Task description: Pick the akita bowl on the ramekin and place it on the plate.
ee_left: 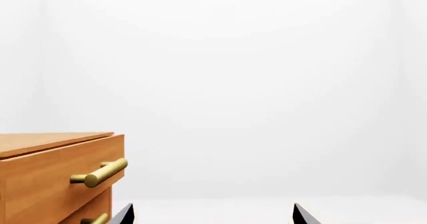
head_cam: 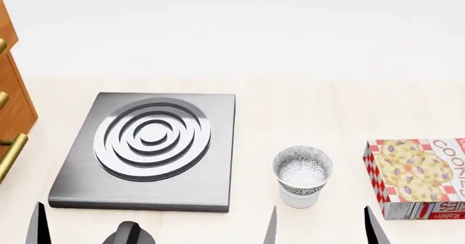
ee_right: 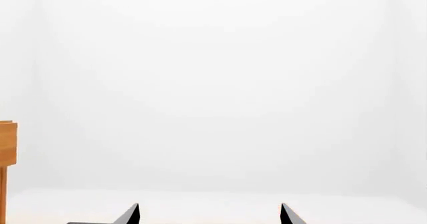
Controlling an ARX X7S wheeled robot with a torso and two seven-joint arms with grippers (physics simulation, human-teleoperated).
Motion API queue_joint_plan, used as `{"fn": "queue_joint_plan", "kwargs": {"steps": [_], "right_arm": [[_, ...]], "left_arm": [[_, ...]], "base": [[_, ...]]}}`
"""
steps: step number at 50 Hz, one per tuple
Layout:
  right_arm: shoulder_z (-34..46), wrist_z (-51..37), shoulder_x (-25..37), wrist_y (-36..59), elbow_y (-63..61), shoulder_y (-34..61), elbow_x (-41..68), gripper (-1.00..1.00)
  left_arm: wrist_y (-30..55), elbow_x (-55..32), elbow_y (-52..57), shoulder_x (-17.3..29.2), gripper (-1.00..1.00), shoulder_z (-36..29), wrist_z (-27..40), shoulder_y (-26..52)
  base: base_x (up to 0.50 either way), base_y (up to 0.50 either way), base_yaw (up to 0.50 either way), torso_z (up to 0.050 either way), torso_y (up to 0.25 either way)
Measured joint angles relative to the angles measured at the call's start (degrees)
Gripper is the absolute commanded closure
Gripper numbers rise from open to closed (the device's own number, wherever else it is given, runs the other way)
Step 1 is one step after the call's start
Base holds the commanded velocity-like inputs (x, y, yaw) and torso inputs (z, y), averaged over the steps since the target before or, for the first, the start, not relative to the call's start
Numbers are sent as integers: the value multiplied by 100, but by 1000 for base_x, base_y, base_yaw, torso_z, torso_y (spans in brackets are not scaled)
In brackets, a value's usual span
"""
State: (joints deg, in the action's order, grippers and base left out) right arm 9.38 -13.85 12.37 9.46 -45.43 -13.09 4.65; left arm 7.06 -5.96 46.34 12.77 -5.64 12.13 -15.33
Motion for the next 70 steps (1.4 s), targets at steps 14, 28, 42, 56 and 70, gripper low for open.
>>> {"fn": "queue_joint_plan", "kwargs": {"steps": [14,28,42,56,70], "right_arm": [[27,-59,45,-4,11,13,28,-100],[66,-127,102,-18,19,22,61,-100],[114,-219,178,-35,23,35,106,-100],[163,-305,255,-40,35,53,143,-100],[188,-375,335,-43,-4,69,206,-100]], "left_arm": [[-68,54,-9,40,-100,-45,75,-19],[-85,18,-28,78,-100,-66,131,12],[91,-163,-6,85,-100,-35,222,105],[144,-310,-17,89,-100,38,324,145],[273,-367,15,112,-100,26,420,176]], "base": [[0,0,0,0,-250],[0,0,0,-4,-250],[0,0,0,-1,-18],[0,0,0,0,-54],[0,0,0,0,0]]}}
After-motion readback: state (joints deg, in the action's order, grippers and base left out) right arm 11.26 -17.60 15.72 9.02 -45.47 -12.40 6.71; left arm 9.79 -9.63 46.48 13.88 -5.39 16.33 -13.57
